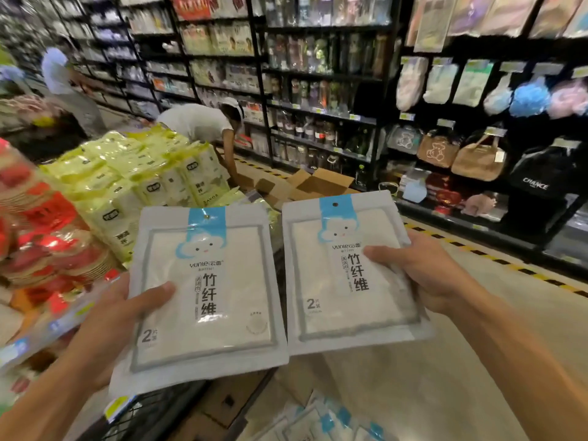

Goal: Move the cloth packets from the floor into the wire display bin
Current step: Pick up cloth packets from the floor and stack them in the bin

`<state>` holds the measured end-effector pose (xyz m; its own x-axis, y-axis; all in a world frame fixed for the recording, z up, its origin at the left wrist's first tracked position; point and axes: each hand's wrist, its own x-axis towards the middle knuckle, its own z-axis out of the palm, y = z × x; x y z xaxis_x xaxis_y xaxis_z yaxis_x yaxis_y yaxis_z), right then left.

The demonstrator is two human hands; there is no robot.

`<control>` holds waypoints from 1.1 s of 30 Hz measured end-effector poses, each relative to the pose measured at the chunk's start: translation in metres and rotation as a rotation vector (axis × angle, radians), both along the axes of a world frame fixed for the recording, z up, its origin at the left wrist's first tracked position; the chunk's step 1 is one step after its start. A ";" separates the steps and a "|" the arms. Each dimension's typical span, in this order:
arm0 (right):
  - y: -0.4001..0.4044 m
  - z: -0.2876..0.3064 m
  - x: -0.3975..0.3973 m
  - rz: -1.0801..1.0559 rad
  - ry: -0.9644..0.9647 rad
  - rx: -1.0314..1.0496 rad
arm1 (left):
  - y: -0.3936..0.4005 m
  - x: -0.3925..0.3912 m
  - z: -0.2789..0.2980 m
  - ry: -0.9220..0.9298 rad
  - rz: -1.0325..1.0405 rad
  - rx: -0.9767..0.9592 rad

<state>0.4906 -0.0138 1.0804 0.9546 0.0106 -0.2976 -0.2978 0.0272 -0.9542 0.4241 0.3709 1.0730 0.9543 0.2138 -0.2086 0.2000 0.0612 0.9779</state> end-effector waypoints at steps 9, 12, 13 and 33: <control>0.123 0.042 -0.027 0.320 -0.036 0.000 | 0.071 -0.146 0.034 -0.067 0.324 0.016; 0.147 0.049 -0.041 0.436 -0.020 0.014 | 0.066 -0.195 0.037 -0.047 0.454 0.007; 0.152 0.052 -0.047 0.473 -0.020 0.019 | 0.066 -0.212 0.036 -0.059 0.483 -0.008; 0.187 0.060 -0.211 1.041 -0.076 0.085 | -0.060 -0.511 0.055 -0.078 0.948 0.042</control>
